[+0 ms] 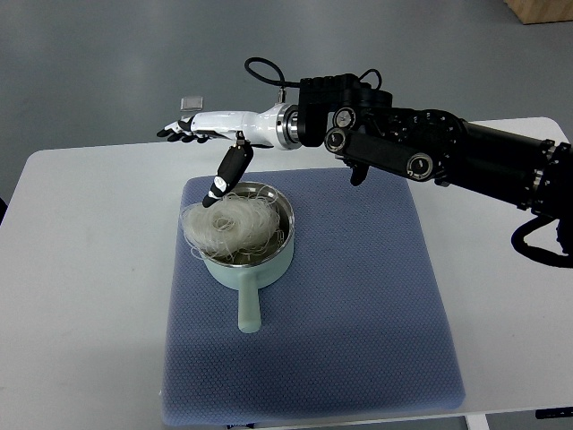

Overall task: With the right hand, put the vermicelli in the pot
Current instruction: 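Withdraw the open right hand upward away from the pot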

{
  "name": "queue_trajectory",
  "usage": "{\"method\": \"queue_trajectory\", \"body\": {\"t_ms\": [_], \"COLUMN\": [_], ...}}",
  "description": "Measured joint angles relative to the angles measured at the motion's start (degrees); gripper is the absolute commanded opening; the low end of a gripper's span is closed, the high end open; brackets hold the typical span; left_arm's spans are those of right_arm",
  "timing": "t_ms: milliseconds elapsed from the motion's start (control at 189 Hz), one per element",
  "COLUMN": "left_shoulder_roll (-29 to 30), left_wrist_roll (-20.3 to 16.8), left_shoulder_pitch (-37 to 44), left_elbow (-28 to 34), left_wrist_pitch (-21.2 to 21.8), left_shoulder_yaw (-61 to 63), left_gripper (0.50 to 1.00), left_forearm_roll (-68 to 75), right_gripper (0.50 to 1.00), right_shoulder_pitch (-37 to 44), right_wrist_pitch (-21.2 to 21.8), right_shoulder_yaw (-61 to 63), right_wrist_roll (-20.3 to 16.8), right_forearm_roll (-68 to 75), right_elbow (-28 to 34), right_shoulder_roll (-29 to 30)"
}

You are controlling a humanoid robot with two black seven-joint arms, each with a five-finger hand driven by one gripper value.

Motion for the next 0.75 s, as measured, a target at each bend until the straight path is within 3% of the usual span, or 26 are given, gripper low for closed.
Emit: {"method": "queue_trajectory", "body": {"t_ms": [111,286,370,508,746], "left_shoulder_roll": [0.0,0.0,0.0,0.0,0.0], "left_wrist_roll": [0.0,0.0,0.0,0.0,0.0], "left_shoulder_pitch": [0.0,0.0,0.0,0.0,0.0], "left_elbow": [0.0,-0.1,-0.1,-0.5,-0.5], "left_wrist_pitch": [0.0,0.0,0.0,0.0,0.0], "left_shoulder_yaw": [0.0,0.1,0.1,0.2,0.2], "left_gripper": [1.000,1.000,1.000,1.000,1.000], "left_forearm_roll": [0.0,0.0,0.0,0.0,0.0], "right_gripper": [0.952,0.952,0.952,0.952,0.952], "right_shoulder_pitch": [-9.0,-24.2,-29.3,-34.9,-36.5], "right_wrist_pitch": [-1.1,-1.5,-1.5,-1.0,0.4], "right_shoulder_yaw": [14.4,38.8,45.4,48.6,48.8], "right_wrist_roll": [1.7,7.3,8.3,8.8,8.9], "right_forearm_roll": [4.0,11.4,16.6,27.8,35.6], "right_elbow": [-0.1,-0.2,-0.3,-1.8,-4.7], "right_shoulder_roll": [-0.9,0.3,1.5,2.2,2.3]}}
